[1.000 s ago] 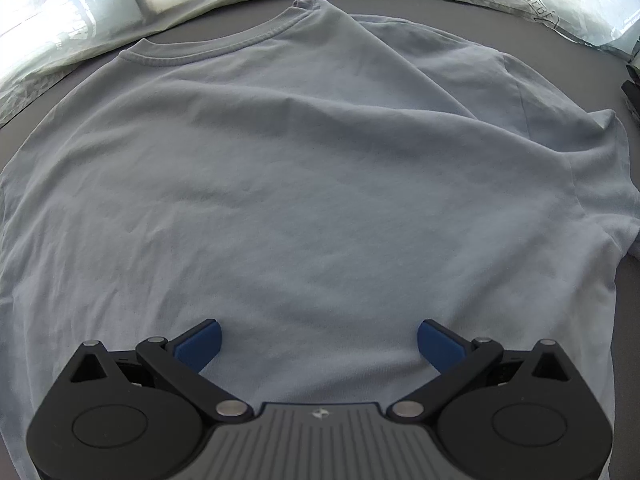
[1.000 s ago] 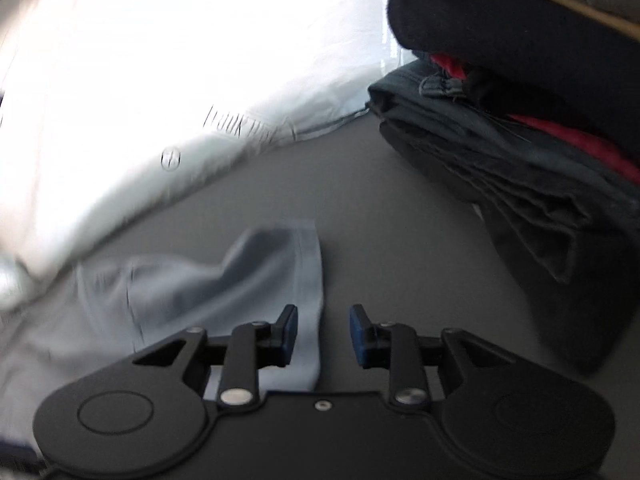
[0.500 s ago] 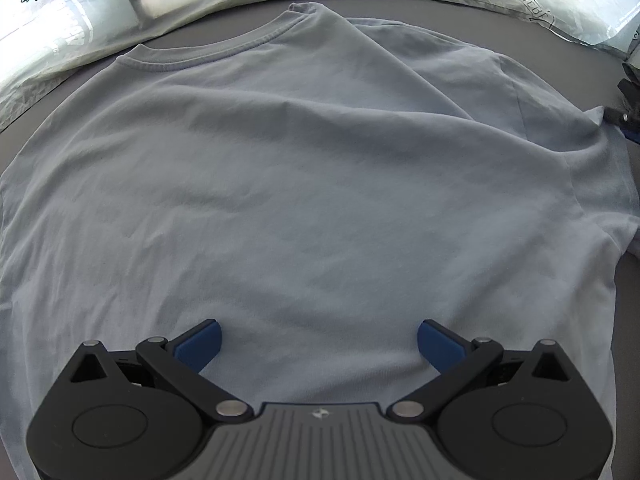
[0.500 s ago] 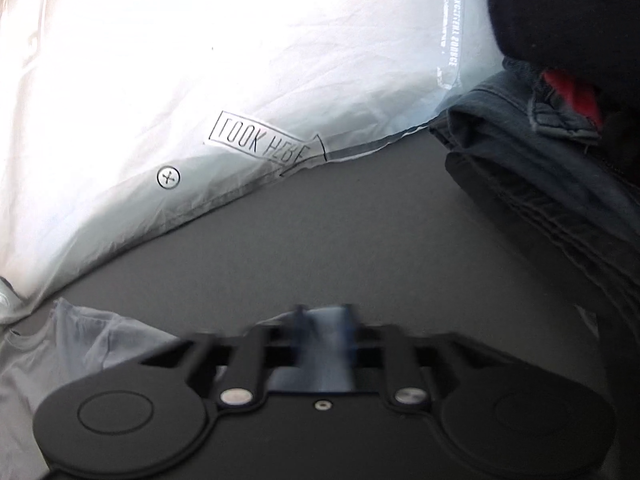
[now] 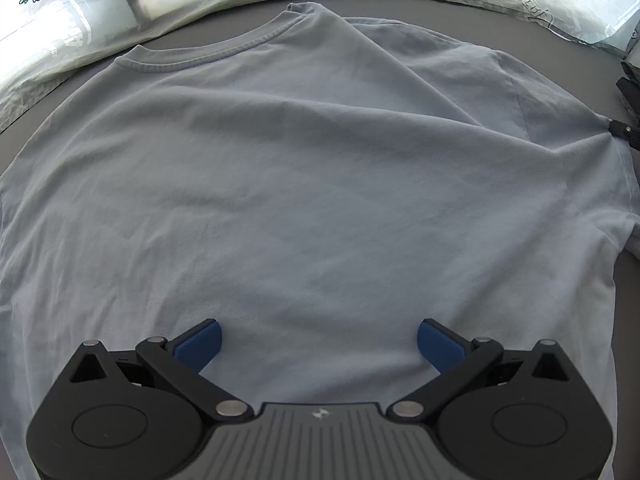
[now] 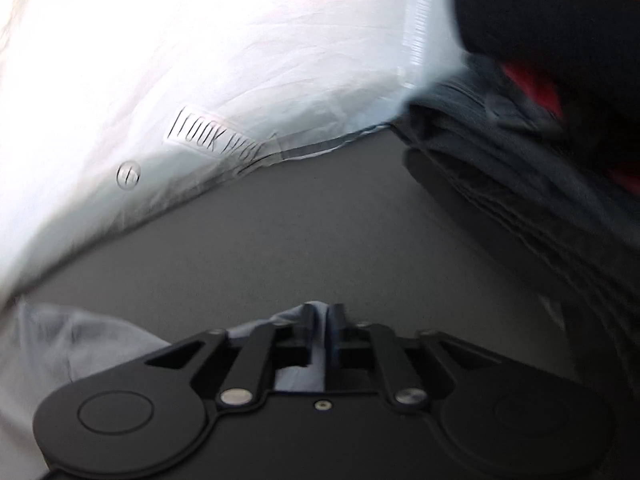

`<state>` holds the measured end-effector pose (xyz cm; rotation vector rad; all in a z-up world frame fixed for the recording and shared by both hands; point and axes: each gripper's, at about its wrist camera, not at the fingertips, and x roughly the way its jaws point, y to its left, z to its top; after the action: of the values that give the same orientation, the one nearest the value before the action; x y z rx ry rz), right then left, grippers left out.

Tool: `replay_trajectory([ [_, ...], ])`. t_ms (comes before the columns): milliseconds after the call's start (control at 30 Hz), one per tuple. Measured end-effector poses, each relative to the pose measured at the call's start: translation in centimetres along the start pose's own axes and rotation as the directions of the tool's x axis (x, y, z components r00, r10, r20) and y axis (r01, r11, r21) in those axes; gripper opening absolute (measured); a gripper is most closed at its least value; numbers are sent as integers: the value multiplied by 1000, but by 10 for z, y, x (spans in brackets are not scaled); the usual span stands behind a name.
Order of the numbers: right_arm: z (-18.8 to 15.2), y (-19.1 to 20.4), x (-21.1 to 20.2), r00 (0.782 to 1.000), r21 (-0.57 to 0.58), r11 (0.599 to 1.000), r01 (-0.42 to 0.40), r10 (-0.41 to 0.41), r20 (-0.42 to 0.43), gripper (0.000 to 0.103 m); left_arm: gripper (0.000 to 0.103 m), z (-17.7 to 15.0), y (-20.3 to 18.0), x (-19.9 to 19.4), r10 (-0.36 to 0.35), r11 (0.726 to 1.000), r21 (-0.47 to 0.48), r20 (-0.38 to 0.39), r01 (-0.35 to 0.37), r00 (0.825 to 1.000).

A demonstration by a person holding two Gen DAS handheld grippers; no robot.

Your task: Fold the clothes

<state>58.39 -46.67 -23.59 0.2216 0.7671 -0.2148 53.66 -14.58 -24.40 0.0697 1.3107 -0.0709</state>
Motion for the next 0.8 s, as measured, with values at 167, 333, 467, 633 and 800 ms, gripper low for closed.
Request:
replay_trajectory([
  [167, -1, -4, -59, 998, -15, 1000, 4, -3, 63, 54, 103, -22, 11, -16, -29, 999, -42, 67, 31, 997],
  [333, -49, -5, -132, 995, -26, 995, -99, 100, 16, 73, 103, -72, 39, -51, -56, 980, -179, 163, 85, 985],
  [467, -102, 12, -171, 977, 16, 981, -191, 192, -91, 92, 103, -129, 70, -78, -3, 962, -265, 236, 68, 972],
  [633, -151, 65, -198, 950, -66, 956, -284, 272, -155, 103, 103, -197, 132, -107, 60, 912, -405, 278, 61, 959],
  [800, -178, 125, -210, 910, -233, 890, -393, 340, -237, 103, 103, -259, 185, -123, 90, 871, -488, 259, 50, 962],
])
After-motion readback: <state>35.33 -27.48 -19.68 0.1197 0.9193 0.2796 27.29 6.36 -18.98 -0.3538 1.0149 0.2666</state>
